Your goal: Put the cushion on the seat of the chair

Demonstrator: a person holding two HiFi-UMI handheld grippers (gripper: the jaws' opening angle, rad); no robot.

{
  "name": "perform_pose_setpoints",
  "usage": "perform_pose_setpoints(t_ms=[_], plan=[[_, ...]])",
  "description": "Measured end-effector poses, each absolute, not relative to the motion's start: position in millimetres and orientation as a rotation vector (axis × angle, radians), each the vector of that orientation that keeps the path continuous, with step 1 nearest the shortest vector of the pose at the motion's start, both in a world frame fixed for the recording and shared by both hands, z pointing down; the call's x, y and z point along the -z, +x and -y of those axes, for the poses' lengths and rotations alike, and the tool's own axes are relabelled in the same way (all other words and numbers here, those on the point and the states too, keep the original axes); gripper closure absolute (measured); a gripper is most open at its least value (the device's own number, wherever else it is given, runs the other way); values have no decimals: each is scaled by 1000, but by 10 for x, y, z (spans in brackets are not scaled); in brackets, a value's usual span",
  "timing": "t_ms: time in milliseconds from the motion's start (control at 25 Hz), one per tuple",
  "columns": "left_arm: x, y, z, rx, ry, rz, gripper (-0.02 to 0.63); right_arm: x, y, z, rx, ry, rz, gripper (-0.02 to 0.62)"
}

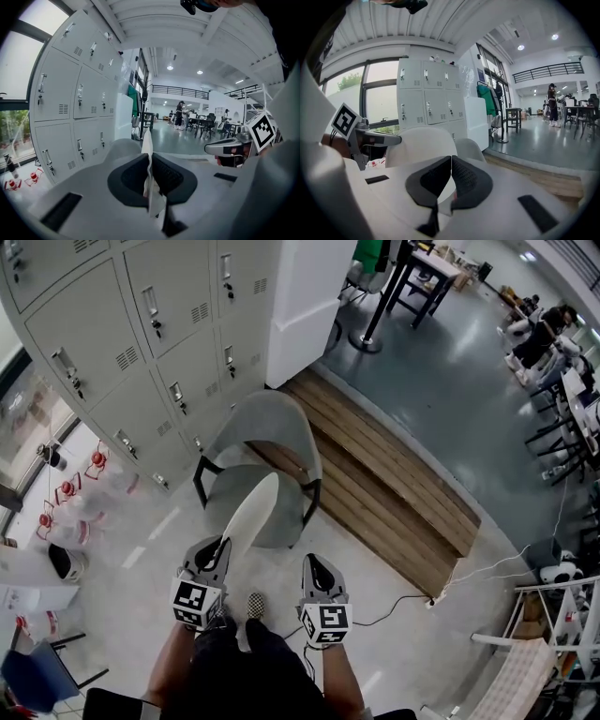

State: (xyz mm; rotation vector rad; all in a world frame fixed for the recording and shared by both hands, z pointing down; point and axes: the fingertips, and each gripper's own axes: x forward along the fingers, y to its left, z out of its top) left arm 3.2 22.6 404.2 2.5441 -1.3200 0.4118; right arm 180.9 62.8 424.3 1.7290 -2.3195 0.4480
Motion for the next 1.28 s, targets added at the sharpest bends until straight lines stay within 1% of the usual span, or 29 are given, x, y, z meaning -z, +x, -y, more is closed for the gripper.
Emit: perform_pose_setpoints(t_ms=[600, 800, 1280], plan=[[-4744, 605, 456, -466, 2591, 1155, 571, -4811, 2278, -289, -522, 1886, 2155, 566], [-4903, 769, 628, -422, 2584, 1096, 571, -5004, 2343, -244, -558, 1928, 2101, 566], [-5388, 1125, 1026, -422, 2572, 1033, 571, -5400, 2453, -69, -629, 1934, 2021, 566]])
